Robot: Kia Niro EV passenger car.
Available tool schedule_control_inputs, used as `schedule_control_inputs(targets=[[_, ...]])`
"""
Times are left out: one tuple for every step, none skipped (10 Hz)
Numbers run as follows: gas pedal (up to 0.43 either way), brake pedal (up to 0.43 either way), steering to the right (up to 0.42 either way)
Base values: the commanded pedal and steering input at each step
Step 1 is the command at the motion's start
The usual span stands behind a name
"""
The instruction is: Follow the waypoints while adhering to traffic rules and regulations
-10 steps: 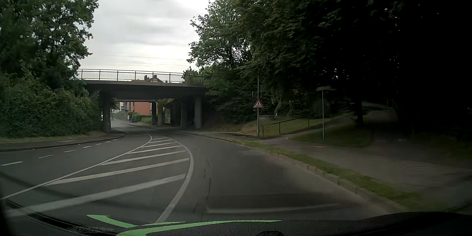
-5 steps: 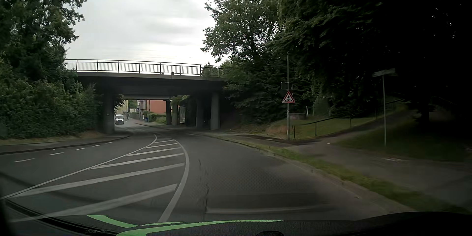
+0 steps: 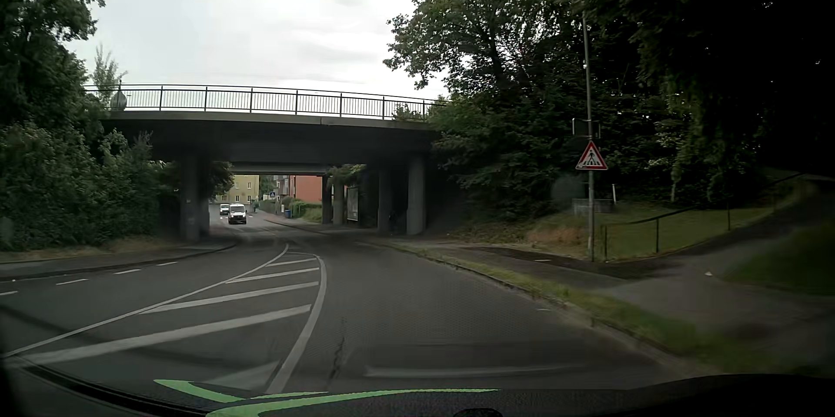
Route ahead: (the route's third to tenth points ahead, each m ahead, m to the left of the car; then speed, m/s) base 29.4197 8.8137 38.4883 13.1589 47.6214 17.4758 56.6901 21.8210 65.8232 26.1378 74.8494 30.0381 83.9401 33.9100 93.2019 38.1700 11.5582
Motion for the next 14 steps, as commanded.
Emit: schedule_control_inputs(targets=[[0.008, 0.0, -0.069], [0.008, 0.0, -0.07], [0.008, 0.0, -0.069], [0.008, 0.0, -0.07], [0.008, 0.0, -0.071], [0.008, 0.0, -0.072], [0.008, 0.0, -0.074], [0.008, 0.0, -0.074], [0.008, 0.0, -0.074], [0.008, 0.0, -0.072], [0.008, 0.0, -0.069], [0.008, 0.0, -0.064], [0.008, 0.0, -0.061], [0.008, 0.0, -0.059]])
